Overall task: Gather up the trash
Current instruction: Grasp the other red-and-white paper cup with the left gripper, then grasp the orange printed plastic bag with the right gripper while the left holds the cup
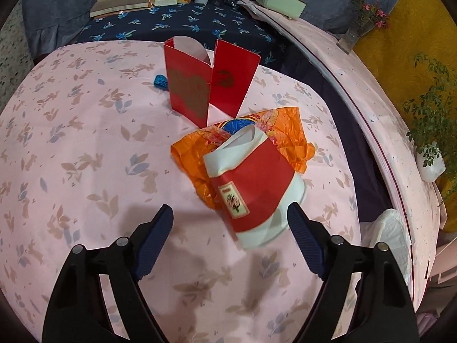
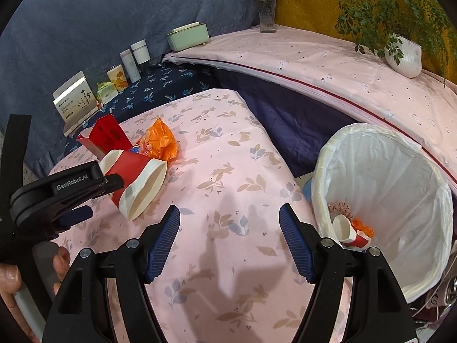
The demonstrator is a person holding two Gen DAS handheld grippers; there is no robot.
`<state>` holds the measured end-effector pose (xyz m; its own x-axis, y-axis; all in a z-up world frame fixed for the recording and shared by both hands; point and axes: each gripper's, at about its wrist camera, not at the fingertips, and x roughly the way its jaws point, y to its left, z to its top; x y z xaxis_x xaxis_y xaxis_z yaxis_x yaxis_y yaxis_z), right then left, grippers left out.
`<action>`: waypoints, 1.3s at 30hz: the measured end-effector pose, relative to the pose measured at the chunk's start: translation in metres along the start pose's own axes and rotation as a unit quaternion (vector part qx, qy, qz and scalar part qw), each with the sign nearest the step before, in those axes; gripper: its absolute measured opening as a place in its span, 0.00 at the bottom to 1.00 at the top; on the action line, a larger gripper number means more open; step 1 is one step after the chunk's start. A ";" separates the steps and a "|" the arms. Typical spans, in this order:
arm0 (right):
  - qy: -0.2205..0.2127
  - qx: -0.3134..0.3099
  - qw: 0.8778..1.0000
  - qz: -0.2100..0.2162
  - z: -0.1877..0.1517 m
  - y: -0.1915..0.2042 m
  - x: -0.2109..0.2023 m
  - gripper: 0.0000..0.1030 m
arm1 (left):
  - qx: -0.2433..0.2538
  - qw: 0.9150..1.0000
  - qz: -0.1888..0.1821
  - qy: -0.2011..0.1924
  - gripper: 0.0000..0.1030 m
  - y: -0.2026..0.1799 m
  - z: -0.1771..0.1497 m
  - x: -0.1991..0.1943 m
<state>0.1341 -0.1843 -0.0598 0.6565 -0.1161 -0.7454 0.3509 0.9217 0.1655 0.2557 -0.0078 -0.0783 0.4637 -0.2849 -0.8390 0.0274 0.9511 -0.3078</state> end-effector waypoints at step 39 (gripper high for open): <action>0.005 -0.025 0.999 0.043 -0.012 0.058 -0.017 0.67 | 0.003 0.997 0.031 -0.077 0.24 0.079 -0.017 -0.092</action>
<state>0.1350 -0.1241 -0.0455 0.6759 -0.0323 -0.7363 0.2595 0.9455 0.1967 0.2002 0.0911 -0.0333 0.5950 -0.2048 -0.7772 -0.0005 0.9669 -0.2551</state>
